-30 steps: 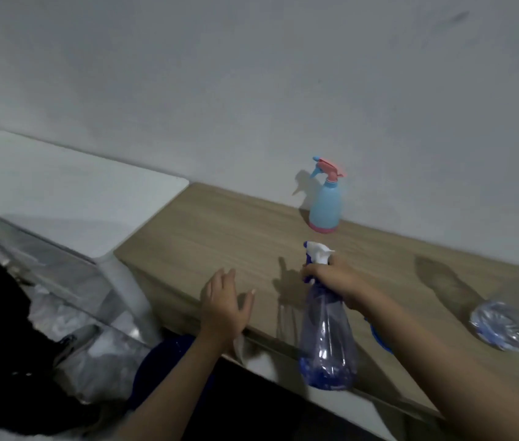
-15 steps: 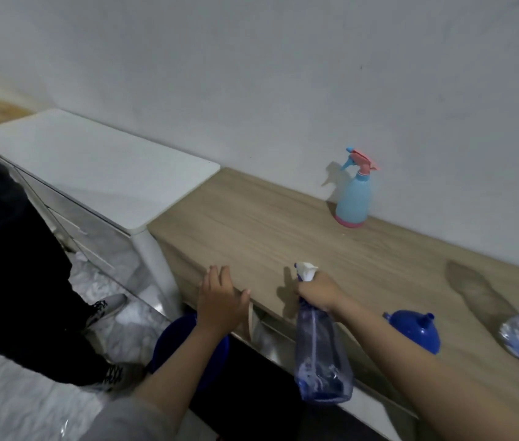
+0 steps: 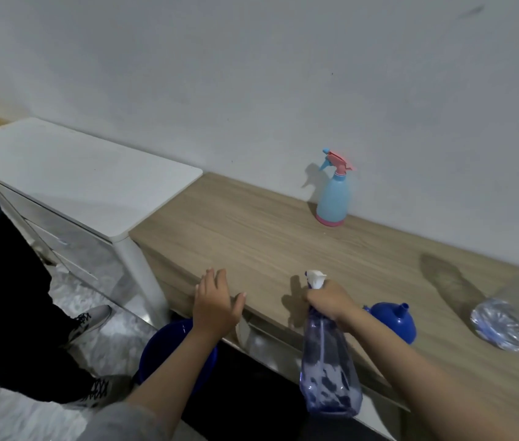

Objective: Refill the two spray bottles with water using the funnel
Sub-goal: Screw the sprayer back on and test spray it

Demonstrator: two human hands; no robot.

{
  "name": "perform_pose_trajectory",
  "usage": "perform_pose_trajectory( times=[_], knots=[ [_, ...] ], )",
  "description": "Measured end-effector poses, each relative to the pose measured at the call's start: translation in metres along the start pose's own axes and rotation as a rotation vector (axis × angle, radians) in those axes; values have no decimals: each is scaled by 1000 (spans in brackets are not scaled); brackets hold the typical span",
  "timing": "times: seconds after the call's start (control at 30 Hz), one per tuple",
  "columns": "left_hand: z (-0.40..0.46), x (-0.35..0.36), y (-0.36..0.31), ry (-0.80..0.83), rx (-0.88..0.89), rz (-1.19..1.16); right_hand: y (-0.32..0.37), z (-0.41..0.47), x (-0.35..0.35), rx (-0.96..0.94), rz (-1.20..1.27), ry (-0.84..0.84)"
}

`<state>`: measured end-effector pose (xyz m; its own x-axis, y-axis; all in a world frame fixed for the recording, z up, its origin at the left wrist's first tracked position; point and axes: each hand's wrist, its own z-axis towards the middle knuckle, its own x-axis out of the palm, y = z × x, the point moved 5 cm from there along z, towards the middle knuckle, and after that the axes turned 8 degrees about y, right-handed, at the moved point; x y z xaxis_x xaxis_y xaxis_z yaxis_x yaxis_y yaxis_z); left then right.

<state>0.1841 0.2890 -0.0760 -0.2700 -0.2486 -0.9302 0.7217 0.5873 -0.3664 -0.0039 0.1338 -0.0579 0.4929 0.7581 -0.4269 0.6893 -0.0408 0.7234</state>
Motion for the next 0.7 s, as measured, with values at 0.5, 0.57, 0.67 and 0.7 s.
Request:
perform_pose_trajectory(
  times=[0.5, 0.57, 0.67, 0.7],
  knots=[
    [1, 13, -59, 79, 59, -161, -23, -16, -47, -51, 174, -149],
    [4, 8, -76, 68, 89, -208, -9, -20, -63, -152, 228, -249],
    [6, -3, -112, 61, 188, -381, 16, -36, -90, -367, 340, -411],
    [5, -5, -125, 86, 226, -461, 24, -42, -98, -433, 385, -453]
  ],
)
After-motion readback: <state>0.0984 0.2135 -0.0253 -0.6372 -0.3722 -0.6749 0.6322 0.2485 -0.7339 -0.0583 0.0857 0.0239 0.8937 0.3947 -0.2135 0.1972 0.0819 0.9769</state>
